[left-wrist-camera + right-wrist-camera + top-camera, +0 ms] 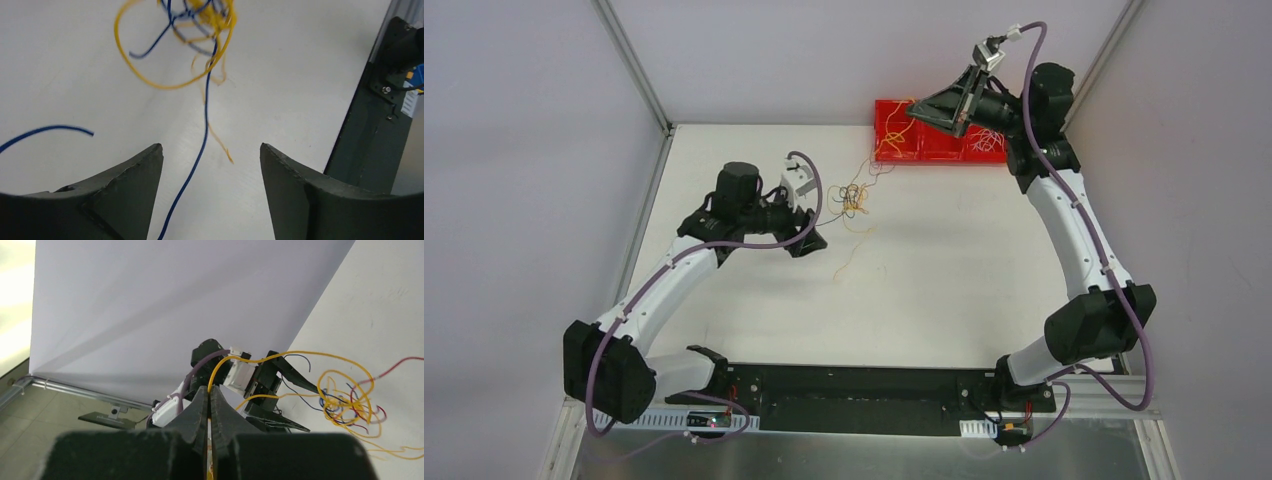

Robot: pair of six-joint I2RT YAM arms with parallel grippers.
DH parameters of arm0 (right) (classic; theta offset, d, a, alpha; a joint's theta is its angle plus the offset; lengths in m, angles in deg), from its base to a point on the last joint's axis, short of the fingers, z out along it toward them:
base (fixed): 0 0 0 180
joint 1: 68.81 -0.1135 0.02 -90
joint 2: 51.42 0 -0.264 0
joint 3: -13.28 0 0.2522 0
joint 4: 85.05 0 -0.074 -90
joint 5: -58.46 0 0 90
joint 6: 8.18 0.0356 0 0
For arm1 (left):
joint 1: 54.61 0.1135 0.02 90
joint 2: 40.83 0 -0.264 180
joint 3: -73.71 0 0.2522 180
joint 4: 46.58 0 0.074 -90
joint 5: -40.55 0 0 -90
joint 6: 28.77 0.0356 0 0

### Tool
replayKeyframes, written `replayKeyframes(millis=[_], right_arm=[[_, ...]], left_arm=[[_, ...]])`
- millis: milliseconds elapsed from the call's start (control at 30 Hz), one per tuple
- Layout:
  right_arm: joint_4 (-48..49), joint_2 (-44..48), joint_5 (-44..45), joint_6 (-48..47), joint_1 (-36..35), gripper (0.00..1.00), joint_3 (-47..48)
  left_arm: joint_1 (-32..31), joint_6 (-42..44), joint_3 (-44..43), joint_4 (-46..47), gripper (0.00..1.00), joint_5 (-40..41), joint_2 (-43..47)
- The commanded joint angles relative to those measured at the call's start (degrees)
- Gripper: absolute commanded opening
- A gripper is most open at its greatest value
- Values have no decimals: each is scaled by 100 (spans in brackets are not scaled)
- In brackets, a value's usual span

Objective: Untangle the cables

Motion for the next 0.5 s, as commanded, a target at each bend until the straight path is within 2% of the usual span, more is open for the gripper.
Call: replayKeyframes(millis=[0, 167, 333, 467], right_arm=[[-117, 294, -305, -347, -274, 0, -23], [-125, 256, -323, -367, -500, 0, 12], [-88, 263, -349, -324, -671, 0, 91], [101, 250, -350, -64, -721, 0, 182]], left_arm=[[-570, -183, -832, 279, 71, -277, -130], [-739, -616, -1125, 933, 73, -196, -612], [-1071, -91, -1030, 1118, 73, -300, -983], [-1077, 171, -765, 1112, 52, -375, -1051]])
